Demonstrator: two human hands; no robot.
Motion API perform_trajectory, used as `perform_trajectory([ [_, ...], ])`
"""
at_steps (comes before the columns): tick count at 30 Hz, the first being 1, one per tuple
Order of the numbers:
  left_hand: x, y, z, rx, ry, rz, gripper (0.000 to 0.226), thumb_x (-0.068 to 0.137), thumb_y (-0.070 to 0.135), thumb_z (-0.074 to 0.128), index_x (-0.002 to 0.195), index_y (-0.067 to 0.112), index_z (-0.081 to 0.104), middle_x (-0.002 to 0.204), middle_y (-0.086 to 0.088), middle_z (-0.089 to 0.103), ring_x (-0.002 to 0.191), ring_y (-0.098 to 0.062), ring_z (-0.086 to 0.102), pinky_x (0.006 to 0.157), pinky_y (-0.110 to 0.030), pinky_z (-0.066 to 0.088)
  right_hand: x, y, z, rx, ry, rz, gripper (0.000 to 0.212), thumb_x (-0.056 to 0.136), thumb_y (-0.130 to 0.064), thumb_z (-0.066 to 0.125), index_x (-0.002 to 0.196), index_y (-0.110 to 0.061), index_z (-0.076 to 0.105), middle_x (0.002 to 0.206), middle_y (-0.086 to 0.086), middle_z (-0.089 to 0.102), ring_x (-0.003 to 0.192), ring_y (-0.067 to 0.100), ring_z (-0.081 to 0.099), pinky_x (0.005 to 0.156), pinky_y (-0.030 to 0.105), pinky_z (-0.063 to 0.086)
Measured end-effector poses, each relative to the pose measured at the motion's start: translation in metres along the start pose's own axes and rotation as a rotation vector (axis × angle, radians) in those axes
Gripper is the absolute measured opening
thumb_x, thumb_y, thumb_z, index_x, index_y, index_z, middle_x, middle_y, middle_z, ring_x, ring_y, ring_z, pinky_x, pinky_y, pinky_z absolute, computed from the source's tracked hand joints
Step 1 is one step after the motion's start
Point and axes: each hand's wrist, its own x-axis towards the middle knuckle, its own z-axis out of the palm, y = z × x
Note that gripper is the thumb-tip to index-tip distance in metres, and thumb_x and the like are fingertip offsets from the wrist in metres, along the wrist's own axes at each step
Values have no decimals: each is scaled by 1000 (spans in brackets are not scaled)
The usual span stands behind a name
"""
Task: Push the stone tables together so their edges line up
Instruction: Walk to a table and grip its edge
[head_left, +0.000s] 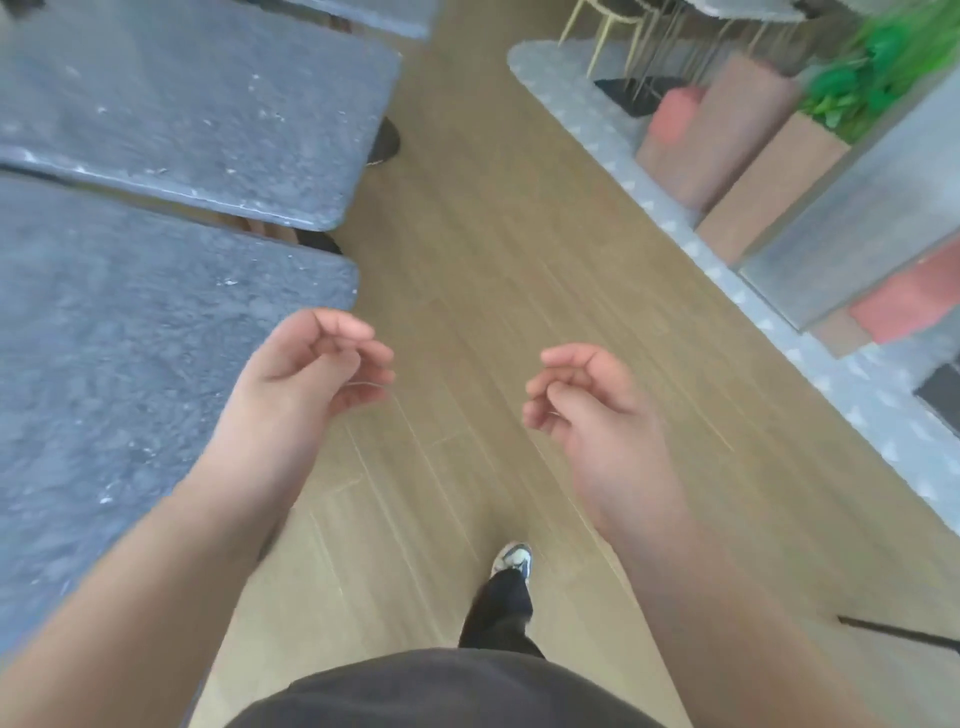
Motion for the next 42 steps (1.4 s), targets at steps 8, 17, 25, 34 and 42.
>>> perform_trajectory([
  [8, 66, -16, 45, -43, 311, 10, 23, 87, 11, 52, 89, 24, 71, 92, -6, 74, 86, -24, 71, 75, -29, 59, 145, -14, -9, 77, -318, 79, 33, 93, 15, 41, 101, -9, 62, 75, -1, 65, 65, 15, 60, 71, 29, 55],
  [17, 101, -29, 69, -36, 600, 15, 27, 83, 6, 49, 88, 22, 69, 89, -4, 73, 80, -21, 72, 71, -28, 59, 243, -21, 20, 8, -647, 139, 32, 92, 17, 40, 101, -6, 59, 73, -1, 62, 63, 16, 57, 70, 29, 52],
  [25, 134, -52, 35, -113, 793, 47, 21, 84, 7, 49, 95, 16, 65, 91, -4, 74, 83, -23, 72, 74, -27, 58, 307, -1, 87, -131, -830, 135, 34, 93, 16, 40, 101, -11, 60, 77, 0, 63, 66, 14, 59, 71, 27, 54],
  [34, 187, -105, -24, -187, 972, -101, 22, 88, 4, 47, 98, 16, 62, 90, 1, 74, 82, -18, 72, 77, -32, 59, 370, 52, 186, -397, -936, 254, 33, 94, 14, 40, 101, -12, 60, 78, 1, 63, 64, 12, 59, 70, 27, 54],
  [42, 219, -122, -42, -234, 1064, -357, 25, 94, -5, 43, 98, 13, 61, 84, 5, 74, 79, -14, 71, 83, -38, 55, 415, 103, 233, -656, -995, 453, 26, 95, 9, 43, 100, -12, 59, 84, 5, 62, 68, 14, 59, 68, 27, 52],
])
